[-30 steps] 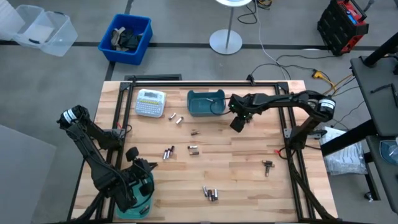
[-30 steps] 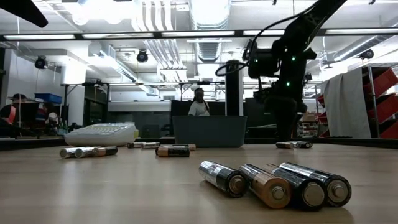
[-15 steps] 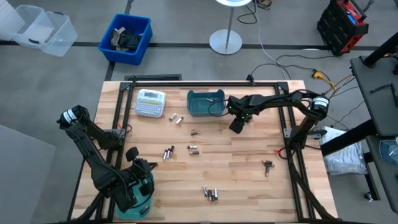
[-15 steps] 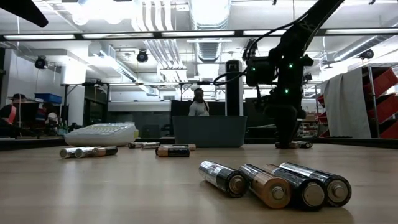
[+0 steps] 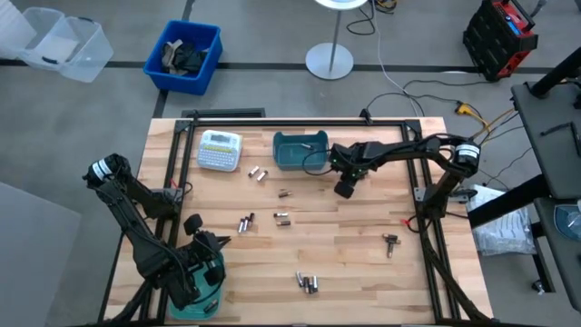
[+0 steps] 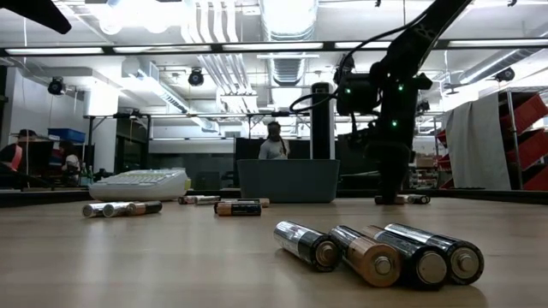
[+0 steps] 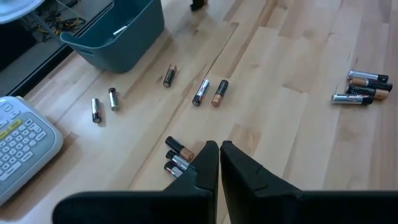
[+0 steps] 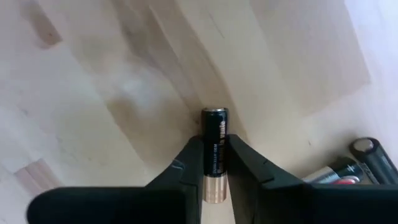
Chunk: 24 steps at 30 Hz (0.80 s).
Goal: Sort batteries
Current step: Put the brown battery into the green bin
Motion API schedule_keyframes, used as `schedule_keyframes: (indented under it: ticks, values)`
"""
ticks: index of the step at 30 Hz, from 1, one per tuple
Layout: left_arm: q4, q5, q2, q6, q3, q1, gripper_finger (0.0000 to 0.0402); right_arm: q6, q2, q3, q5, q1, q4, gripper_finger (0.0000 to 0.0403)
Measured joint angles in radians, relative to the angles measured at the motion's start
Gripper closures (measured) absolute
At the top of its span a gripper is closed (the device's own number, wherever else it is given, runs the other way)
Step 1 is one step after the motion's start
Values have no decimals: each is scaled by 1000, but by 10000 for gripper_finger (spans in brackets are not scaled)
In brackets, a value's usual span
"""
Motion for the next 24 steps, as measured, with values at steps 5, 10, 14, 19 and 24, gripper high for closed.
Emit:
schedule_keyframes:
  ticks: [5, 10, 14, 19, 24]
  values:
    - [8, -17, 0, 0, 0, 0, 402, -21, -24, -2, -26, 17, 36, 367]
    - [31, -49, 0, -1, 0, 3, 402, -38, -98, -2, -121, 67, 126, 367]
    - [51, -80, 0, 0, 0, 10, 402, -56, -131, -2, -232, 126, 272, 367]
    - [91, -85, 0, 12, 0, 39, 402, -75, -136, 12, -315, 199, 444, 367]
    - [223, -85, 0, 158, -1, 85, 402, -121, -133, 29, -317, 268, 568, 367]
